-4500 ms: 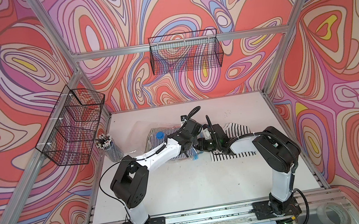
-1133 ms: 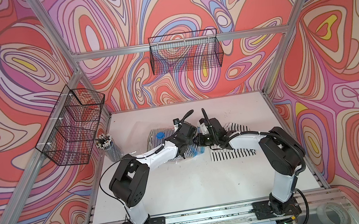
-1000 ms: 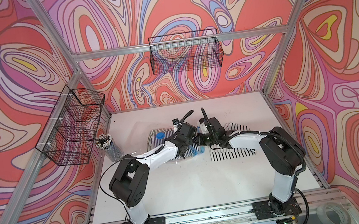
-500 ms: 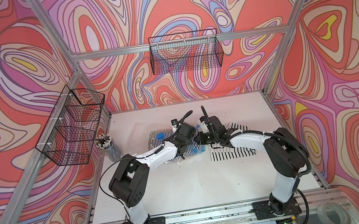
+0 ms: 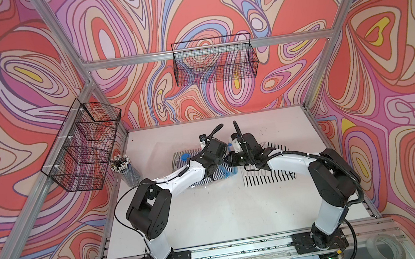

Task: Take the tank top out of the vacuum bag
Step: Take out the tank top from the vacuum bag.

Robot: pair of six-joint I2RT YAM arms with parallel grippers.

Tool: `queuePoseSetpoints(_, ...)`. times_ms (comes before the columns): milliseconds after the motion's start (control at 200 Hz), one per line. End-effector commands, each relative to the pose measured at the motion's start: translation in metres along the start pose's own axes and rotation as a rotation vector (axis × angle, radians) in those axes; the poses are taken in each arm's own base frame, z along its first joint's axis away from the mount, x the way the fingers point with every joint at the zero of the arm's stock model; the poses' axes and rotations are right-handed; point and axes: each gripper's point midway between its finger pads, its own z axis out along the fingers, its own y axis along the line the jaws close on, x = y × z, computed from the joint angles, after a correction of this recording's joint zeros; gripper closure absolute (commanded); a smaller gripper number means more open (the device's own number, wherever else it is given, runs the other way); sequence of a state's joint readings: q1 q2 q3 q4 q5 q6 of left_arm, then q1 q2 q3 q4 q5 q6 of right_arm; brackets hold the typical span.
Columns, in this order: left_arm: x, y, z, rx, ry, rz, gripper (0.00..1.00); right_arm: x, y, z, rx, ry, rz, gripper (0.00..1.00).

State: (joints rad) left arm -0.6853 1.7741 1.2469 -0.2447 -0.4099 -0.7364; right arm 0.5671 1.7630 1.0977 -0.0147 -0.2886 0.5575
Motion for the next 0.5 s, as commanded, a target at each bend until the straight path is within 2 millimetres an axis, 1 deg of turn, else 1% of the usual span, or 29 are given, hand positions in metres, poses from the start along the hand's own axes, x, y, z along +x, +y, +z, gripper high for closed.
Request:
queuePoseSetpoints(0, -0.014, -0.002, 0.004, -0.011, -0.021, -0.019, 1.00, -0.014, 0.015, -0.017, -0.038, -0.055, -0.039, 1.00)
queuePoseSetpoints(85, -0.021, -0.008, 0.005, -0.008, -0.034, -0.020, 1.00, -0.015, 0.018, -0.020, -0.055, -0.060, -0.050, 1.00)
queuePoseSetpoints(100, -0.018, -0.005, 0.006, -0.022, -0.021, -0.009, 1.00, -0.014, 0.019, -0.020, -0.058, -0.060, -0.052, 1.00)
queuePoseSetpoints(195, -0.020, -0.007, 0.009, -0.040, -0.023, 0.000, 1.00, -0.014, 0.020, -0.021, -0.066, -0.061, -0.053, 1.00)
queuePoseSetpoints(325, -0.018, -0.001, 0.015, -0.072, -0.014, -0.003, 1.00, -0.017, 0.020, -0.023, -0.057, -0.069, -0.056, 1.00)
queuePoseSetpoints(496, -0.013, 0.012, 0.022, -0.101, 0.001, -0.015, 1.00, -0.020, 0.018, -0.029, -0.031, -0.085, -0.070, 1.00)
